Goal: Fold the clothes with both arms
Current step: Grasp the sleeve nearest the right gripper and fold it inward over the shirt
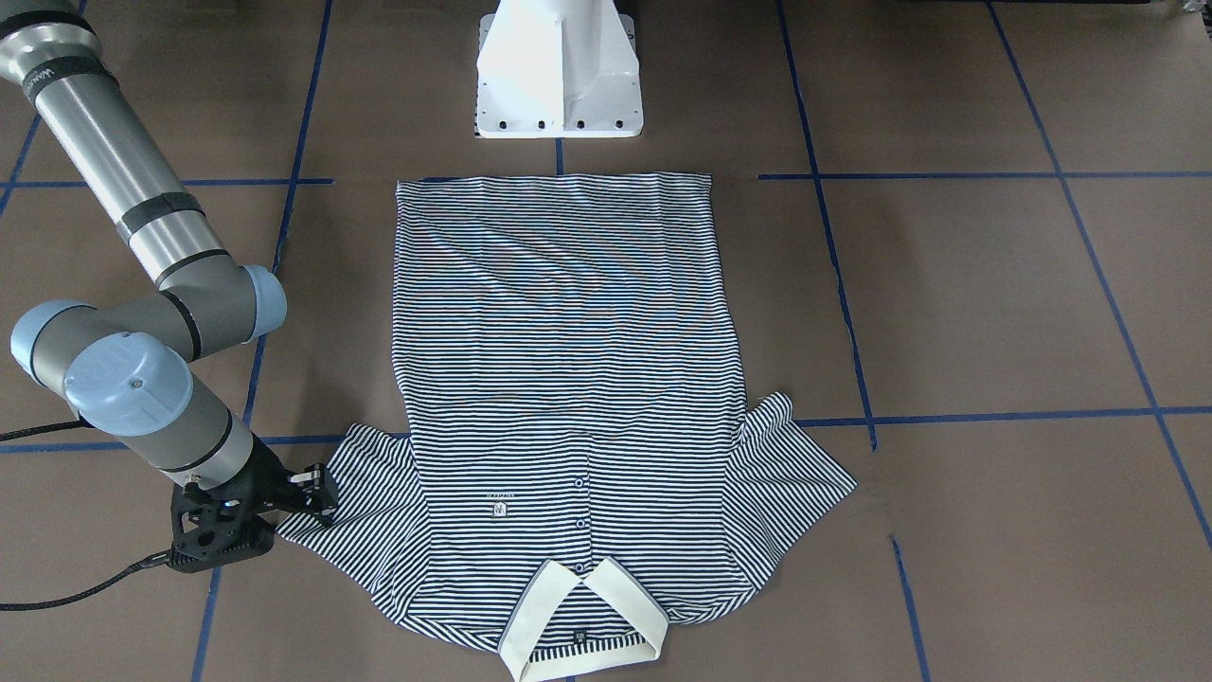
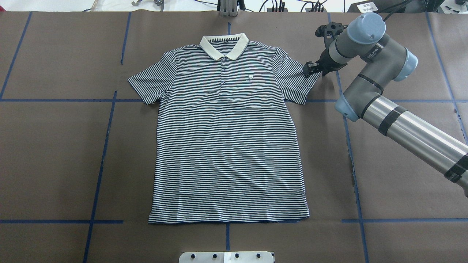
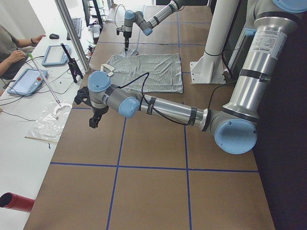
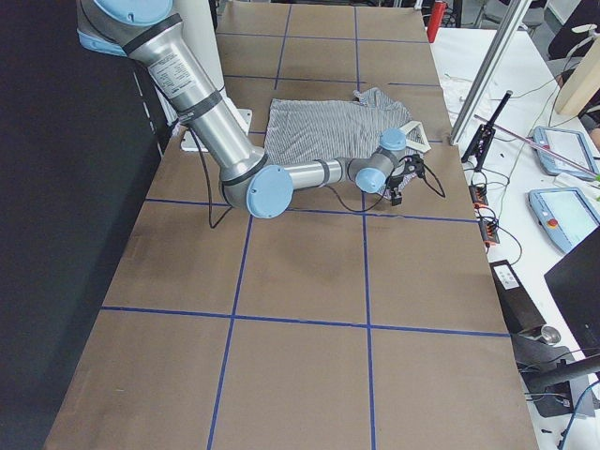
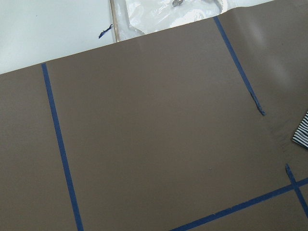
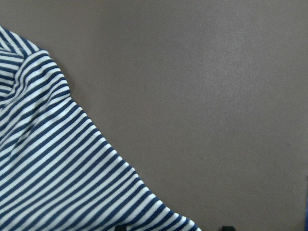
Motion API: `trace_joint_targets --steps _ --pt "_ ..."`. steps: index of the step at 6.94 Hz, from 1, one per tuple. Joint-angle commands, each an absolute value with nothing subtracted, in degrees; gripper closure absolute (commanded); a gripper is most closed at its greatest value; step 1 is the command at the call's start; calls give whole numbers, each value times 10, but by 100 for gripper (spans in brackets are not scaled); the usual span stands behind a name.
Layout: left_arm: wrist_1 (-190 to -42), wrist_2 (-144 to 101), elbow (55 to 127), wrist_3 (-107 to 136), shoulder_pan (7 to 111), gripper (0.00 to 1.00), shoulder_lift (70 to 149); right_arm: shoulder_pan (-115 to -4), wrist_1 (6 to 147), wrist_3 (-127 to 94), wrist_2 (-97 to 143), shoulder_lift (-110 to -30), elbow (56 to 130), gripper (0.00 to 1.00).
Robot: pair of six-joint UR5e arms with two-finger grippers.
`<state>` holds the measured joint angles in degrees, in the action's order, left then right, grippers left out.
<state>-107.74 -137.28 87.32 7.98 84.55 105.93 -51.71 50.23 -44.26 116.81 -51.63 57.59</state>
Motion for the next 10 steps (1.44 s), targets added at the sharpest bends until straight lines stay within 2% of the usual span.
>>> trace_joint_targets --steps 1,5,7,9,10 --pt "-1077 -1373 873 80 846 0 1061 -516 504 -441 1171 -512 578 100" --pt "-1078 -1373 871 79 846 0 1062 -519 504 -447 1180 -501 622 100" --pt "-1078 -1373 870 78 846 0 1063 -500 531 -474 1191 -453 638 100" --pt "-1078 -1373 868 78 846 0 1064 -430 597 -517 1087 -372 620 100" --pt "-1078 -1373 864 77 846 0 1064 -425 598 -516 1070 -333 565 100"
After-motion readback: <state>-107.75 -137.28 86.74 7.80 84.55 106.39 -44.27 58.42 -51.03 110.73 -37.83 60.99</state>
